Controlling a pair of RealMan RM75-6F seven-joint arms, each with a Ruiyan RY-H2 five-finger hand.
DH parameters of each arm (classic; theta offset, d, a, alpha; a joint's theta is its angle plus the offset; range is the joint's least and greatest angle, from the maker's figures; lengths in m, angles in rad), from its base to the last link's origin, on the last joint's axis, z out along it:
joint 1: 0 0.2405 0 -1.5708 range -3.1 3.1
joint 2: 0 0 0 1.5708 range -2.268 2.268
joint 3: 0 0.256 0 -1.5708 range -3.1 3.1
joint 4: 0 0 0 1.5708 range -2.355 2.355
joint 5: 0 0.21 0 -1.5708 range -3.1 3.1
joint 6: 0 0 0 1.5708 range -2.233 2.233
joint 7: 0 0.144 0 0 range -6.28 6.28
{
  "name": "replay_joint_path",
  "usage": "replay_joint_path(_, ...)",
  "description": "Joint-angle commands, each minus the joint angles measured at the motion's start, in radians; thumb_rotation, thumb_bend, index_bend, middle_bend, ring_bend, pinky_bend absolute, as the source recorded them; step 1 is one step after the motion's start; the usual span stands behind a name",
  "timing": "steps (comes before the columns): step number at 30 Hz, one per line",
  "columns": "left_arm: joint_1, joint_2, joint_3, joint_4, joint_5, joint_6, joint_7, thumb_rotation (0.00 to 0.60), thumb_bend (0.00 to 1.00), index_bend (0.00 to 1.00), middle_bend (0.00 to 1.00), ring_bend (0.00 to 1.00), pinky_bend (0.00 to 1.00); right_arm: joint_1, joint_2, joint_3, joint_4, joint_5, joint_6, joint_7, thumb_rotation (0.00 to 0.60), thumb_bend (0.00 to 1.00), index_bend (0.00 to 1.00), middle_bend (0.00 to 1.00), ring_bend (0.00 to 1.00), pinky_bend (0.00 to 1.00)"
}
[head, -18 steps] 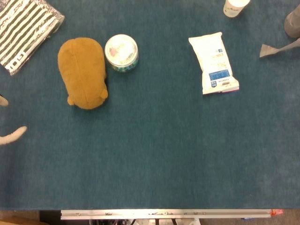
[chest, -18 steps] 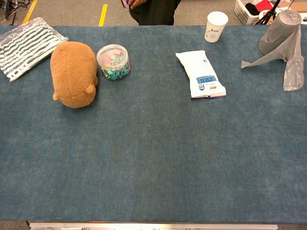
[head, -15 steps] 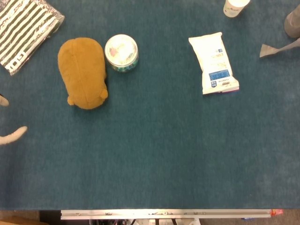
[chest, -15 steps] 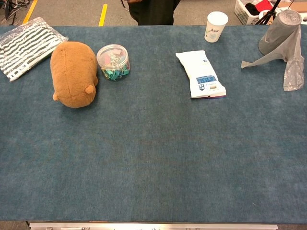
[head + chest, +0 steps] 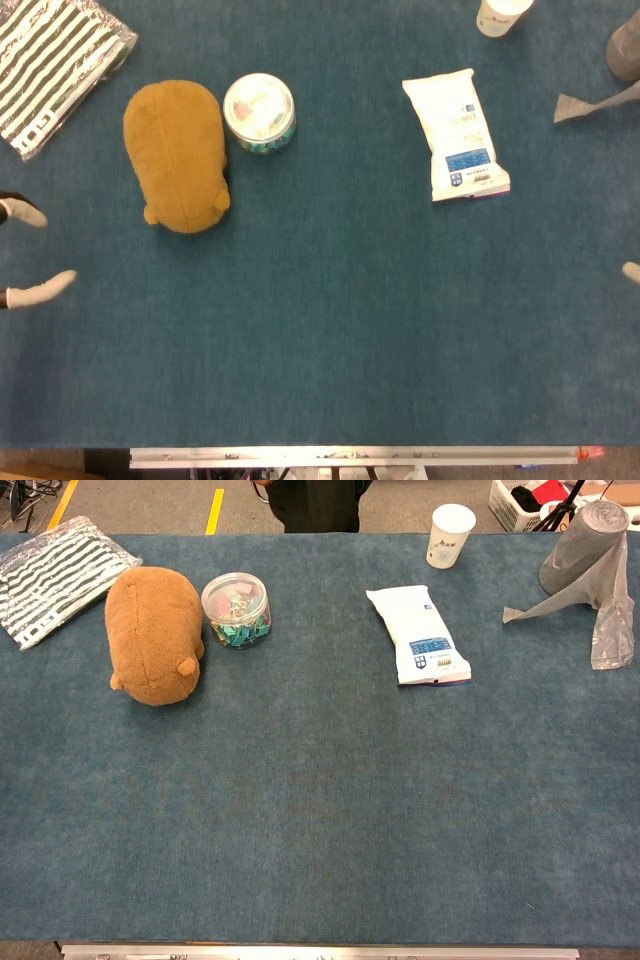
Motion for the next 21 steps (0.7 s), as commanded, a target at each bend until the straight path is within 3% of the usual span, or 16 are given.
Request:
replay_joint_path(1, -0.049, 0.055, 0.015, -0.044, -0.006, -0.101, -0.206, 0.338, 0.0, 0.43, 0.42, 0.34, 0.43, 0.036, -0.002, 0.0, -0.018, -0.016, -0.046, 0.046, 0.452, 0.0, 0.6, 0.59, 0.42, 0.42)
replay_joint_path(5, -0.098, 0.108, 0.041, -0.078, 0.012, -0.206, -0.442, 0.346, 0.0, 0.45, 0.46, 0.38, 0.49, 0.084, -0.009, 0.001, -0.047, -0.031, -0.104, 0.133, 0.453, 0.0, 0.77, 0.79, 0.62, 0.48)
replay_joint_path(9, -0.147, 0.142, 0.059, -0.079, 0.052, -0.275, -0.685, 0.349, 0.0, 0.52, 0.55, 0.45, 0.55, 0.144, -0.024, 0.001, -0.071, -0.046, -0.178, 0.246, 0.451, 0.0, 0.92, 0.94, 0.79, 0.71)
replay_joint_path(12, -0.178, 0.154, 0.071, -0.074, 0.09, -0.299, -0.846, 0.35, 0.0, 0.59, 0.64, 0.52, 0.61, 0.19, -0.043, 0.004, -0.083, -0.07, -0.218, 0.326, 0.441, 0.0, 0.98, 1.0, 0.88, 0.86)
replay_joint_path(15, -0.211, 0.163, 0.088, -0.069, 0.137, -0.314, -1.005, 0.342, 0.0, 0.65, 0.7, 0.56, 0.66, 0.239, -0.054, 0.002, -0.104, -0.078, -0.274, 0.405, 0.367, 0.0, 1.0, 1.0, 0.97, 0.98)
replay_joint_path(19, -0.258, 0.175, 0.116, -0.051, 0.204, -0.319, -1.204, 0.246, 0.0, 0.72, 0.75, 0.61, 0.73, 0.31, -0.048, -0.005, -0.139, -0.086, -0.362, 0.516, 0.251, 0.0, 1.0, 1.0, 1.0, 1.0)
replay_joint_path(21, -0.284, 0.178, 0.133, -0.038, 0.242, -0.321, -1.284, 0.175, 0.0, 0.76, 0.8, 0.65, 0.77, 0.345, -0.049, -0.005, -0.153, -0.087, -0.397, 0.581, 0.225, 0.0, 1.0, 1.0, 1.0, 1.0)
